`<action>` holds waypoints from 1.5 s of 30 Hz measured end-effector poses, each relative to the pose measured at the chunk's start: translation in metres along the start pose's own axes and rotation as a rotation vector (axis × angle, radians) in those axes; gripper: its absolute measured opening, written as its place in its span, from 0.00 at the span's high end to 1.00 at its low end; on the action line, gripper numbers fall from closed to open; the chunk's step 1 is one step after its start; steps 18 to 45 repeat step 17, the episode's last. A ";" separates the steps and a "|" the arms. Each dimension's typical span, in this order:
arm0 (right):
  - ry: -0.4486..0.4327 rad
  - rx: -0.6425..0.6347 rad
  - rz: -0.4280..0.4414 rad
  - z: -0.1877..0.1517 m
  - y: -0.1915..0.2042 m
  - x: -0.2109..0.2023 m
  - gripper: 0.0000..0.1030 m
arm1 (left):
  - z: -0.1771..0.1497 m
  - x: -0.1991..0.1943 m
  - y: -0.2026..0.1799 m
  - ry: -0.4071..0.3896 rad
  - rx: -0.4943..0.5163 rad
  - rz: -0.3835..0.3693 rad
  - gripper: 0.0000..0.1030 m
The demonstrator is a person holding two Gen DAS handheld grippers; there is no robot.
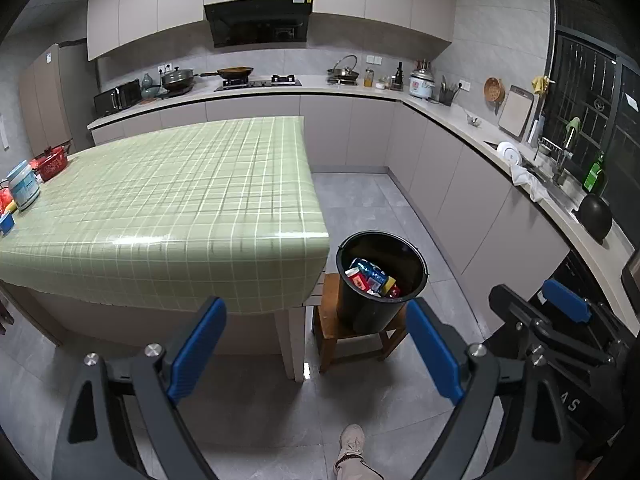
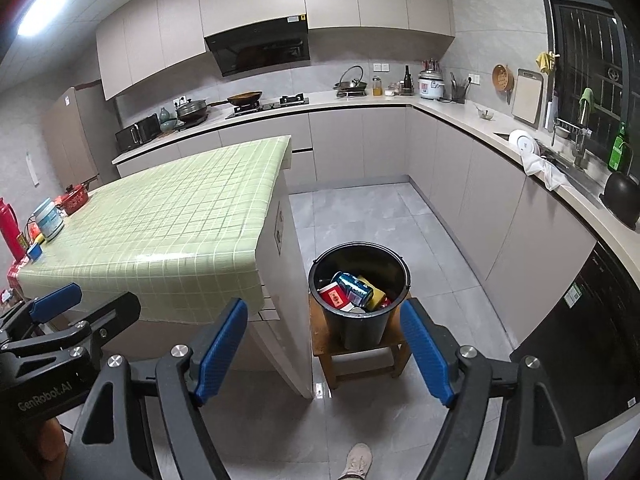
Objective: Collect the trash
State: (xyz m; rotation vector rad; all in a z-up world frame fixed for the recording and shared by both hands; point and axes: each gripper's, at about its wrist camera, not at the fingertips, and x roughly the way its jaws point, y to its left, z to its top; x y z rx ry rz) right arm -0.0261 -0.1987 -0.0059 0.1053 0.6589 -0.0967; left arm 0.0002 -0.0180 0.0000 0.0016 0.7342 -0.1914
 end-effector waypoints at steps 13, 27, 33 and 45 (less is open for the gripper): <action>0.008 -0.001 0.000 0.002 0.002 0.006 0.22 | 0.000 -0.002 0.010 -0.067 -0.007 -0.061 0.13; 0.007 0.013 -0.003 0.003 -0.001 0.008 0.22 | 0.005 0.000 0.013 -0.063 0.003 -0.060 0.09; 0.007 0.013 -0.003 0.003 -0.001 0.008 0.22 | 0.005 0.000 0.013 -0.063 0.003 -0.060 0.09; 0.007 0.013 -0.003 0.003 -0.001 0.008 0.22 | 0.005 0.000 0.013 -0.063 0.003 -0.060 0.09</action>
